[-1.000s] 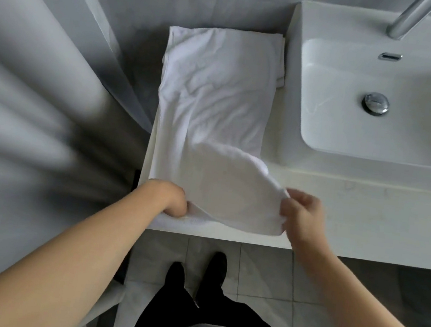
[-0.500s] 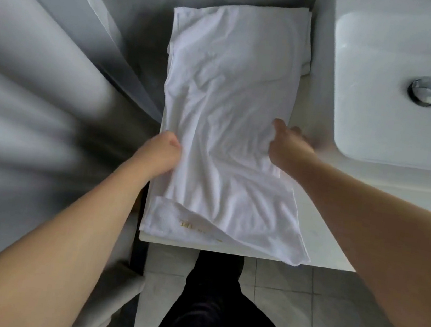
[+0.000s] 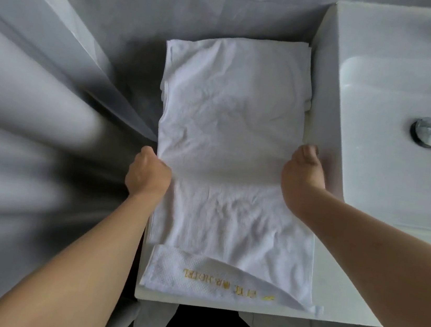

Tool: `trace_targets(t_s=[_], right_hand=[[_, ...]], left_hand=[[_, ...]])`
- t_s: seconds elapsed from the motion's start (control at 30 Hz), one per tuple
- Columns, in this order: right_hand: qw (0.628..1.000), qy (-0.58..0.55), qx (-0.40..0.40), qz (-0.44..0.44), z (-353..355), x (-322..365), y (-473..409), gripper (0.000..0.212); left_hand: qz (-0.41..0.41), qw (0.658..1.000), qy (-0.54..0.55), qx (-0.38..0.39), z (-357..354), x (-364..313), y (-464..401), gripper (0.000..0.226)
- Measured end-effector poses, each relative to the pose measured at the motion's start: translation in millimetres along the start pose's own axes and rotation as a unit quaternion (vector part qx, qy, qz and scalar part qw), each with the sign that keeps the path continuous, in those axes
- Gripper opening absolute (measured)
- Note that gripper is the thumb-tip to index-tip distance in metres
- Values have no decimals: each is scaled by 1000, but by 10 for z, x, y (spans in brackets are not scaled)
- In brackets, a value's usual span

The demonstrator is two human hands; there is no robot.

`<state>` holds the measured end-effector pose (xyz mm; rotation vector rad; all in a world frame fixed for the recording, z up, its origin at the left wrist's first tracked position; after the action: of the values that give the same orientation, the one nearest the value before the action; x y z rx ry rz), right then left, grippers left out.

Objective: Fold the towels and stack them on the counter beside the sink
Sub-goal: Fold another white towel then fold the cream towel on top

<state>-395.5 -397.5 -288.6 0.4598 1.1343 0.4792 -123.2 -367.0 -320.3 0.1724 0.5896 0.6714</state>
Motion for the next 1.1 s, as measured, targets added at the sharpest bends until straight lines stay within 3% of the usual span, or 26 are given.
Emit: trace_targets(t_s=[0.07,0.17,0.27,0.37,0.4,0.5,0.53,0.63,0.7,0.77,0.87,0.93,1.0,1.1], right_hand=[[999,-27,19,13,162,-74,-95,48],[962,-263,-66,-37,376,-185,-389,42],[834,-521,-121,-135,396,-270,-768,38],[664,-691,-62,-279,235,-368,-1060,44],[641,-702,-40,-309,186,-418,-1138,47],[650,-683,-16,-332,125,-561,-1276,50],[680,-656,-19,-326,141,-598,-1295,50],[839,-473,-126,-238,244,-675,-1349,47],[871,-428,-188,-153,331,-747,-1442,56],[861,-472,-147,-117,369,-848,-1591,66],[854,-512,-64,-71,249,-900,-1837,68],[858,-507,-59,-51,149,-846,-1918,68],[843,-518,-117,-89,118,-778,-1955,62],[786,-530,-245,-202,191,-810,-2016,47]], left_hand=[[-74,995,-62,-17,10,-112,-44,33],[-212,973,-93,-20,-71,-415,-203,48],[-216,976,-27,-29,-155,-690,-495,60],[-99,985,119,-77,-117,-824,-828,52],[-60,980,169,-84,-70,-890,-933,46],[-8,977,202,-73,60,-1090,-1223,38],[-14,984,168,-64,113,-1150,-1305,41],[-60,998,19,-22,234,-1336,-1486,37],[-84,996,-5,-38,270,-1459,-1579,36],[-73,997,24,-19,249,-1558,-1684,40],[6,997,42,60,169,-1604,-1847,54],[34,997,33,67,145,-1607,-1891,57],[15,999,35,32,124,-1622,-1896,50],[-31,999,40,-16,77,-1611,-1850,38]])
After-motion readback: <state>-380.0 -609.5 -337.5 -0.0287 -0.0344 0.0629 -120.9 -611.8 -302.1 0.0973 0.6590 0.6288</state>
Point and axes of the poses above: each hand's wrist, its own y-axis away from the middle knuckle, its own z-axis out of the back of the hand, x = y × z, the point moved 1 cm from there along -y, towards the middle knuckle, and after that the axes turned 12 degrees about y, right-handed, at the moved point
